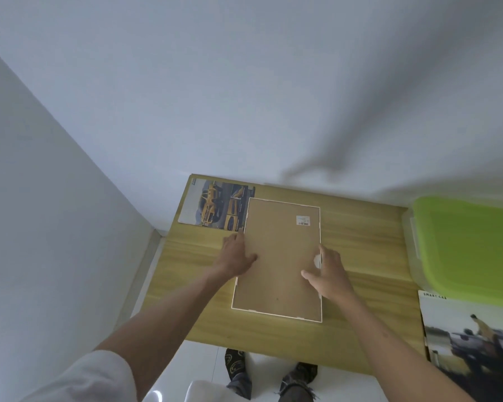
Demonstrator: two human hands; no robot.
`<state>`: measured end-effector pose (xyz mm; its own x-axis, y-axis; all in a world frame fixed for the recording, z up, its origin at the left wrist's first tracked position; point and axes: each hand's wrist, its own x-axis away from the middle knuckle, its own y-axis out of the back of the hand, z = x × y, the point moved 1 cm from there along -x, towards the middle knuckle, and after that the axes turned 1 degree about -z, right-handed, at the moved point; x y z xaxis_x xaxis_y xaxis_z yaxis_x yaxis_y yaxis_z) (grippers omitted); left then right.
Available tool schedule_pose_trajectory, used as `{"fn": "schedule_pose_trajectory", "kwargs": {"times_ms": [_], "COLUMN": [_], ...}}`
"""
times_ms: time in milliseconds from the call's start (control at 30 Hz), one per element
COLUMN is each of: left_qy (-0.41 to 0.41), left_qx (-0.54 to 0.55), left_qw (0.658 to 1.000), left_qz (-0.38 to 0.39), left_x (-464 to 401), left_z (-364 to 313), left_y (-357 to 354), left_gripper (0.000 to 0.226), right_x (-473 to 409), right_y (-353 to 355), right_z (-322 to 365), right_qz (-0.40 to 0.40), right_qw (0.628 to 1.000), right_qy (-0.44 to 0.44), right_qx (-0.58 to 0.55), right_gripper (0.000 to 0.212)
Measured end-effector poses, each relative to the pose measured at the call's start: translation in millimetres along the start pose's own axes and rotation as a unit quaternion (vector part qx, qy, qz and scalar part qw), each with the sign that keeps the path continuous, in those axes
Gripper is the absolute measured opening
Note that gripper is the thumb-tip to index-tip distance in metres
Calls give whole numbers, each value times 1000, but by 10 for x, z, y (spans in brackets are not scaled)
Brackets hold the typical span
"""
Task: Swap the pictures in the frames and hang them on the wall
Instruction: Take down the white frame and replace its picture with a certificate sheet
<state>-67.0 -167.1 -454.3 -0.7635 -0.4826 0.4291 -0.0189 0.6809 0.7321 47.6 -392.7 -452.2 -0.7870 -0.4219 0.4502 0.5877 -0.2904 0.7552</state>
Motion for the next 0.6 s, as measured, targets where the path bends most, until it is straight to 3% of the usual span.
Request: {"fn": "schedule_pose_trajectory", "kwargs": {"times_ms": [67, 100, 167, 267, 367, 467, 600], "left_qy": [35, 56, 96, 125, 108, 88, 77], "left_qx": [113, 168, 255, 316, 331, 341, 335], "left_qw": [993, 984, 961, 937, 930, 930, 935], "left_qz": [-29, -33, -46, -78, -114, -108, -91], "left_x": [47, 77, 112, 136, 167, 222, 269], "left_z": [-37, -62, -90, -99, -172, -326, -506], "left_y": [3, 17, 47, 75, 175, 313, 484], "left_gripper": [55, 48, 55, 63, 53, 21, 10], "right_x": [57, 95, 111, 86, 100, 133, 127], "right_y": [-35, -22, -19, -32, 63, 251, 560], "right_z": [63, 127, 157, 73, 19, 2, -50], "right_qz": [-66, -70, -67, -78, -108, -98, -71], "right_qw": [989, 980, 957, 926, 908, 903, 924], "right_qy": [-74, -106, -158, -190, -186, -172, -121], "right_qx": [-112, -153, -235, -317, -359, -380, -356], "right_gripper": [44, 38, 38, 21, 30, 39, 42]}}
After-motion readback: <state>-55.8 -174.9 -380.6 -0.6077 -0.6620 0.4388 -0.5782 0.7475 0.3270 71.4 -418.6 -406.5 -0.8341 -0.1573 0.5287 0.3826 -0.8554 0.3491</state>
